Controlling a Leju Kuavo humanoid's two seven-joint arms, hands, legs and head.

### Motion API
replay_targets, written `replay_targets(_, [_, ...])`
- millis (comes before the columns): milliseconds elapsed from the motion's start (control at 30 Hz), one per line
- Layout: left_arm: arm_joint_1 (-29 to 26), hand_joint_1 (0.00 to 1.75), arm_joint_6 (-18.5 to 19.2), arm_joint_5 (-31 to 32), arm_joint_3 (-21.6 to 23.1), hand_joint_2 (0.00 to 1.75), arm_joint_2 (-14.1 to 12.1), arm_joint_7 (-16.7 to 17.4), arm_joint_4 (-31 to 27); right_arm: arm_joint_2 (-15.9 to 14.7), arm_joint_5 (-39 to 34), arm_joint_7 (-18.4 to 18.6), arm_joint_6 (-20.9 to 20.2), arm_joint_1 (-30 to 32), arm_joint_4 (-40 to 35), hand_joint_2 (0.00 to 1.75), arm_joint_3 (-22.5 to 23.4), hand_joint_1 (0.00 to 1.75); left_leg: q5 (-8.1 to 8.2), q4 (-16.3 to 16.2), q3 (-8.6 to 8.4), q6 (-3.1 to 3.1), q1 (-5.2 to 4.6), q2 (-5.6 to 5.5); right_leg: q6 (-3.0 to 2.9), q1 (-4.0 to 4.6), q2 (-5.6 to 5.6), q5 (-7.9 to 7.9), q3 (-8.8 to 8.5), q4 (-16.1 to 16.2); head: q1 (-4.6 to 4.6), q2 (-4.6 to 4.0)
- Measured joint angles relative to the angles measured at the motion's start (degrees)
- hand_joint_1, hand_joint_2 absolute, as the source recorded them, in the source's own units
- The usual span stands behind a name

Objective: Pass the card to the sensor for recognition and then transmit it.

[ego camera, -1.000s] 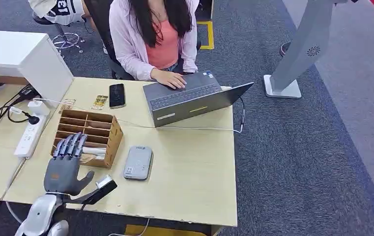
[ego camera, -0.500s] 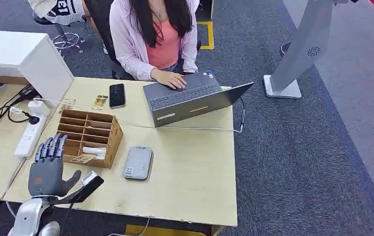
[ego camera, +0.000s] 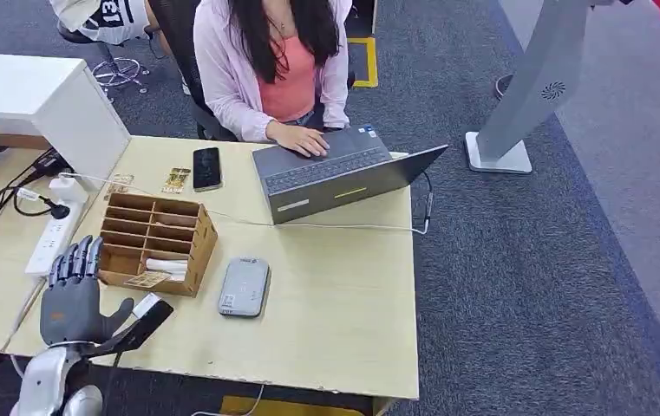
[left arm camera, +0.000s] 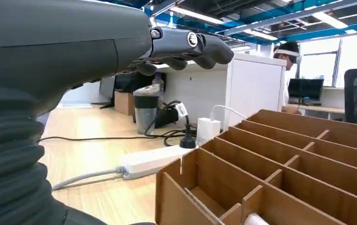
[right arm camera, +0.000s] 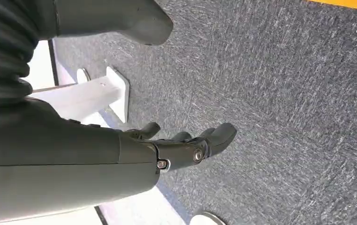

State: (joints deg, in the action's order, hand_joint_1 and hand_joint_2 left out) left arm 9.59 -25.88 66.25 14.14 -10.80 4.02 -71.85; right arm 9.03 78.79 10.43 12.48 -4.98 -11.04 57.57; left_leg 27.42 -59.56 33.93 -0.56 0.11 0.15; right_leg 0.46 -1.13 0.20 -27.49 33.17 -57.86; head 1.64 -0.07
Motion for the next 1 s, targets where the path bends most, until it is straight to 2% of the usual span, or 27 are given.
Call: replay_targets(1000, [3.5,0.0,1.7,0.2,-0.4,1.75,1.2,-0.1,5.9,0.0,1.0,-0.5,-0.2,0.0,0.0,1.75,-1.2,0.0,0.0,0.0,0.0,0.0,0.0,0.0,0.0,0.0,0.01,0.0,0.01,0.0,0.0,0.0])
